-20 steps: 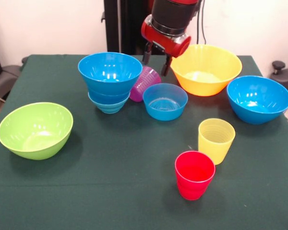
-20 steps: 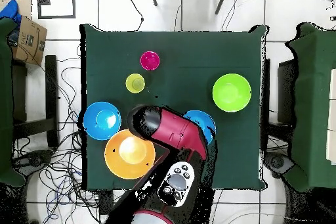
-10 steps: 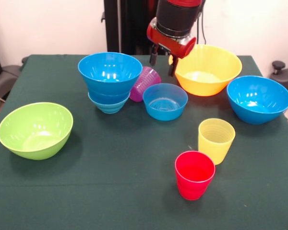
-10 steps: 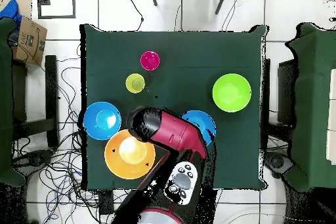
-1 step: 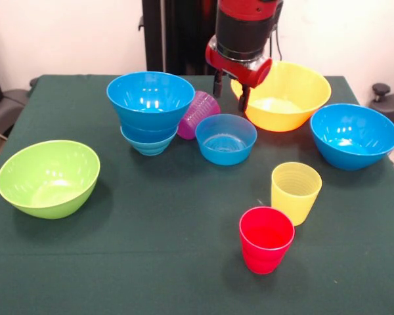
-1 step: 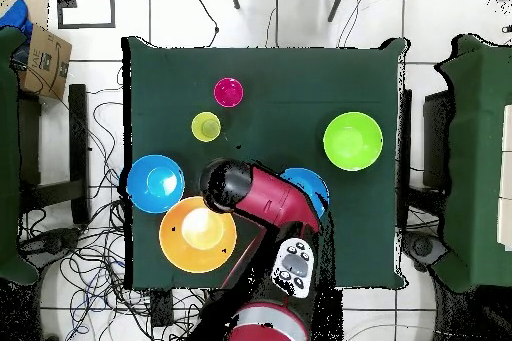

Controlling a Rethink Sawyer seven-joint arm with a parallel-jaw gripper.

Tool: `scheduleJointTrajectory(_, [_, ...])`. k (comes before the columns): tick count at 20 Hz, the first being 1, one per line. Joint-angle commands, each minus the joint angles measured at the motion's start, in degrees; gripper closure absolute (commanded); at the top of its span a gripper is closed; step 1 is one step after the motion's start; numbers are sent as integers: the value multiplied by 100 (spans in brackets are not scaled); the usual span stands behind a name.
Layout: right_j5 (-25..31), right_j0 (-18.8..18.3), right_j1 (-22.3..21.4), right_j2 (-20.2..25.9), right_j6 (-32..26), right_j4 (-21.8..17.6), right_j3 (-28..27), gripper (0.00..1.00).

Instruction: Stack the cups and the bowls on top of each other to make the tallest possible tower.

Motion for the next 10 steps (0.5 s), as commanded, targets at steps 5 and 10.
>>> scheduleJointTrajectory(5, [-864,58,169,606,350,-540,-38,0])
scheduleJointTrajectory(10, [-895,47,258,539,397,-582,-228,0])
